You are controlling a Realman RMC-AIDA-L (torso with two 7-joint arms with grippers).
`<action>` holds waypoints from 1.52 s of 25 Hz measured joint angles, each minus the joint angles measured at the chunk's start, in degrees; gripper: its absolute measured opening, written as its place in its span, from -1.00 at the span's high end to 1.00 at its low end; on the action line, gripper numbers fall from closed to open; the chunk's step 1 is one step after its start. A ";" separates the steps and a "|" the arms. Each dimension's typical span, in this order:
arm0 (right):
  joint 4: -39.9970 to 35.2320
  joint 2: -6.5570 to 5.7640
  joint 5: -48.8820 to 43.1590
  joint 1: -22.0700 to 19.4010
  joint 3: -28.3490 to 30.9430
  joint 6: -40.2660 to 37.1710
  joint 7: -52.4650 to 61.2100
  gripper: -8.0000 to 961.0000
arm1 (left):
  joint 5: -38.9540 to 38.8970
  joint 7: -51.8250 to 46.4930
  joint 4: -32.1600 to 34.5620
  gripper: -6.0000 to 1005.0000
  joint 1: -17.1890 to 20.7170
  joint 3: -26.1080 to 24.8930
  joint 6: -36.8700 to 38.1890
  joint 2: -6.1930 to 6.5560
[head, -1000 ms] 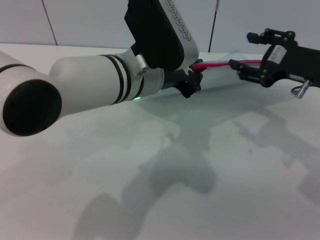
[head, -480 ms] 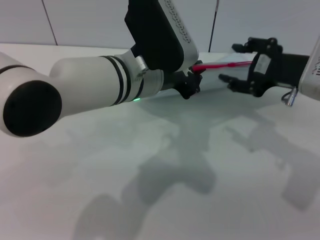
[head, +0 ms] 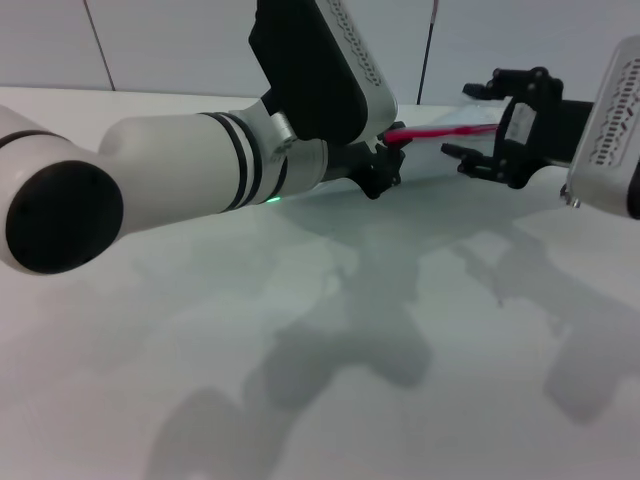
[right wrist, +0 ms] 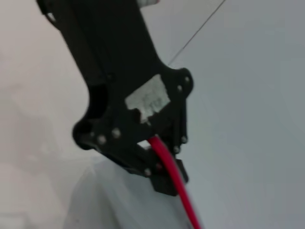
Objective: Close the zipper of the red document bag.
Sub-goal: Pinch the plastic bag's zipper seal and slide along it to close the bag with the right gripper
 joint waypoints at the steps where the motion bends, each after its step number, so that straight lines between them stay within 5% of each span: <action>1: -0.04 0.01 -0.11 -0.01 -0.22 0.00 0.05 -0.35 | -0.01 0.00 0.00 0.88 0.03 -0.03 0.00 0.00; 15: -0.25 -0.01 -0.25 -0.13 -1.17 -0.15 0.13 -0.33 | 0.02 0.00 0.00 0.88 0.13 0.04 0.00 0.00; 38: 1.53 -0.01 -0.36 0.48 -1.37 -1.73 0.22 0.36 | 0.23 0.37 -0.05 0.88 0.13 0.53 0.51 0.00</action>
